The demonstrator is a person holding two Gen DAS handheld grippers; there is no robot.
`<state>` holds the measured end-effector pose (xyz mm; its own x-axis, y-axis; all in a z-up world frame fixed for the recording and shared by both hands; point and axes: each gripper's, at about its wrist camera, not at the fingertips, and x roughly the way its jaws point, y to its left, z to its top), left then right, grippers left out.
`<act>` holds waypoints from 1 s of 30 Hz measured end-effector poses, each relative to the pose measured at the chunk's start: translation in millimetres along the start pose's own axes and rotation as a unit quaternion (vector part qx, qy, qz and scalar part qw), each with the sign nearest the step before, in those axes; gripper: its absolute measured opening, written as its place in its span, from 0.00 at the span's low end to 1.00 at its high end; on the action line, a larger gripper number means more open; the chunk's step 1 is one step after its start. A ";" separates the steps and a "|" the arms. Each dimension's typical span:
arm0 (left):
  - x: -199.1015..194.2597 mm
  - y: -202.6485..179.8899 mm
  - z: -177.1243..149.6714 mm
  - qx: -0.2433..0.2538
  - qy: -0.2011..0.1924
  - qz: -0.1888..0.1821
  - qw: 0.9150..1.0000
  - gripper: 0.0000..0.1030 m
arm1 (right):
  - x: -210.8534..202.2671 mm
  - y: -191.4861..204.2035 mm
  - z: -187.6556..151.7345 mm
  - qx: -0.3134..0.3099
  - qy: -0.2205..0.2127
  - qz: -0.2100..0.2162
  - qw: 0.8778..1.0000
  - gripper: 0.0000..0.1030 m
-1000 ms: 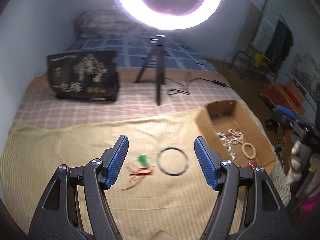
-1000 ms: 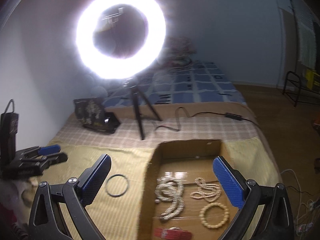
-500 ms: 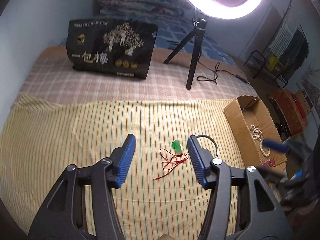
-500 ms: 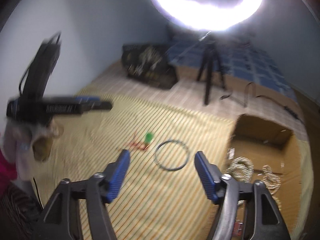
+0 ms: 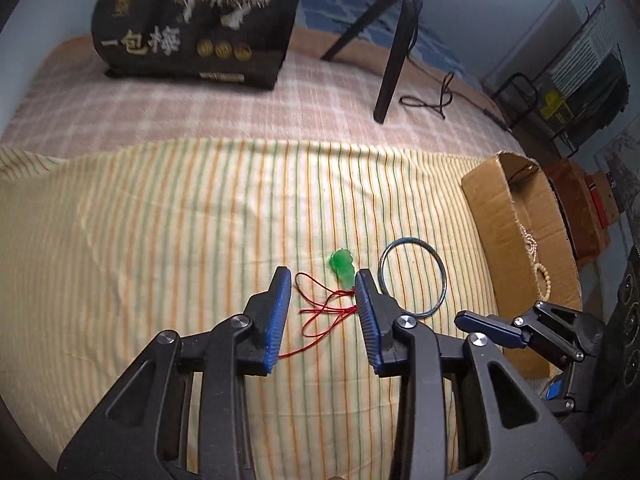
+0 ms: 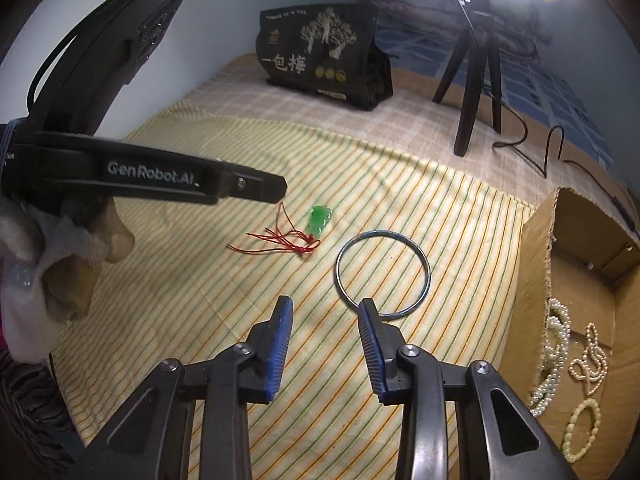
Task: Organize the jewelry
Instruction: 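Grasp the green jade pendant with the left tool while the right tool grasps the black bangle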
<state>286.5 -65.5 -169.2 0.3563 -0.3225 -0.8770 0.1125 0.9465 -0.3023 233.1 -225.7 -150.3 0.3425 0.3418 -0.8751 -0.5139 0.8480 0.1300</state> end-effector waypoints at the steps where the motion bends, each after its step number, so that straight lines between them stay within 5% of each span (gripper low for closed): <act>1: 3.5 -0.6 0.9 -0.002 0.003 -0.001 1.000 0.31 | 2.3 -1.3 -0.4 0.002 0.002 0.000 1.000 0.33; 30: 50.9 -14.3 9.5 0.006 0.028 0.029 0.999 0.27 | 28.1 -13.8 1.8 0.026 0.013 0.000 1.000 0.30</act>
<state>311.8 -95.4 -205.9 0.3095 -0.2666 -0.9127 0.1044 0.9636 -0.2461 251.2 -227.1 -175.8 0.3219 0.3315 -0.8868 -0.4718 0.8683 0.1534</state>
